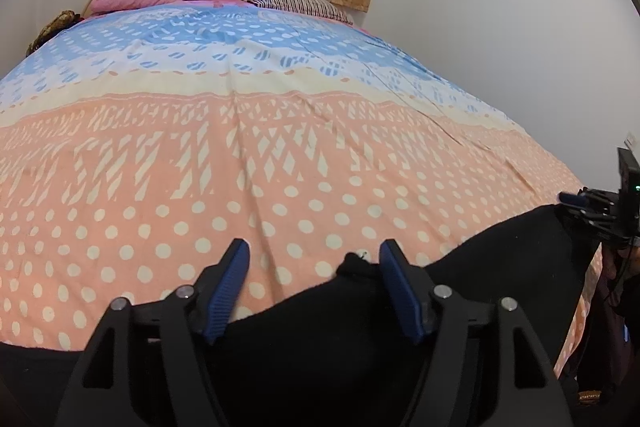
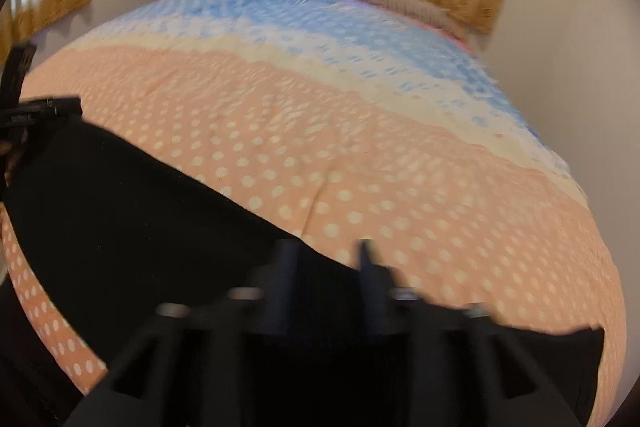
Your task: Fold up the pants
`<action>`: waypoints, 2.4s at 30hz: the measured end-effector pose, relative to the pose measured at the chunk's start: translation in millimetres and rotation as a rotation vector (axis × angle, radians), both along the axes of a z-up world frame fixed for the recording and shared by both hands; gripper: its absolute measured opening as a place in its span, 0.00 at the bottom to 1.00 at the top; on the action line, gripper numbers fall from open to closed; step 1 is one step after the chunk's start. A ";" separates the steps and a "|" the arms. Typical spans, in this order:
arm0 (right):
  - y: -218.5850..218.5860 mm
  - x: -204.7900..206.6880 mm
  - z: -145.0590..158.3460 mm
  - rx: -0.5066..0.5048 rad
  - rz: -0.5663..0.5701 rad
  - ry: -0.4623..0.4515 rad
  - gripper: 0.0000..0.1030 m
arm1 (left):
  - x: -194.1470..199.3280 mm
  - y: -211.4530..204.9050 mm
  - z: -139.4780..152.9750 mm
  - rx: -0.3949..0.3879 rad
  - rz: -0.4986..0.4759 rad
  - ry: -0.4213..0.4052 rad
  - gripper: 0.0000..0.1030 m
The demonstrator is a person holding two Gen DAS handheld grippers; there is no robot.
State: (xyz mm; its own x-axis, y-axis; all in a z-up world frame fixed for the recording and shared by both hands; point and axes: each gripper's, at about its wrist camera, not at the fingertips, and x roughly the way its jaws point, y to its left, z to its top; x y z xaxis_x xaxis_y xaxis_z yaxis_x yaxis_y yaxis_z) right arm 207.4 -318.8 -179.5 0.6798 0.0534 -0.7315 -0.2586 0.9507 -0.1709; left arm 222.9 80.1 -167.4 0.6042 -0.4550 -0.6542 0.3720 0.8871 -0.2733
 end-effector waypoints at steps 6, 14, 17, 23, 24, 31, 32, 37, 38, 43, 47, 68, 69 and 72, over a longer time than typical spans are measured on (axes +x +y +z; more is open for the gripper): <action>-15.4 -35.7 -10.0 0.097 -0.042 0.045 0.47 | -7.0 5.6 5.9 -0.014 0.019 -0.044 0.75; -90.9 -65.6 5.5 0.216 -0.229 -0.032 0.47 | -8.4 13.7 10.7 -0.034 0.064 -0.062 0.85; -135.9 -57.5 9.0 0.262 -0.341 -0.015 0.47 | -13.0 19.7 12.5 -0.046 0.092 -0.078 0.91; -174.9 -29.5 -2.0 0.295 -0.417 -0.023 0.47 | -11.0 18.9 9.4 -0.041 0.094 -0.067 0.92; -173.7 -27.2 0.7 0.300 -0.433 -0.026 0.47 | -11.1 17.8 9.2 -0.035 0.092 -0.067 0.92; -125.7 -53.1 10.9 0.267 -0.271 -0.083 0.47 | -28.2 15.5 14.5 -0.009 0.098 -0.113 0.98; -118.6 -50.9 5.9 0.236 -0.247 -0.069 0.47 | -31.9 14.9 14.3 0.002 0.098 -0.117 0.98; -156.7 -29.2 -3.5 0.348 -0.358 -0.055 0.47 | -34.8 16.7 12.7 0.008 0.103 -0.109 0.99; -170.7 -26.6 -1.4 0.403 -0.393 -0.060 0.47 | -32.5 18.1 11.0 0.002 0.104 -0.095 0.99; -194.2 -33.5 9.7 0.483 -0.499 -0.097 0.47 | -27.4 24.0 7.1 -0.024 0.129 -0.063 0.99; -151.6 -47.8 16.7 0.443 -0.331 -0.133 0.50 | -27.2 23.8 6.4 -0.011 0.126 -0.060 0.99; -23.4 -62.0 -35.1 0.057 -0.201 -0.054 0.56 | -72.3 24.7 4.3 0.304 0.258 -0.125 1.00; -22.6 -61.7 -30.7 0.078 -0.204 -0.047 0.56 | -71.7 25.6 4.1 0.314 0.267 -0.116 1.00; -13.6 -62.2 -16.4 0.131 -0.182 -0.055 0.56 | -73.1 30.6 3.1 0.339 0.282 -0.105 1.00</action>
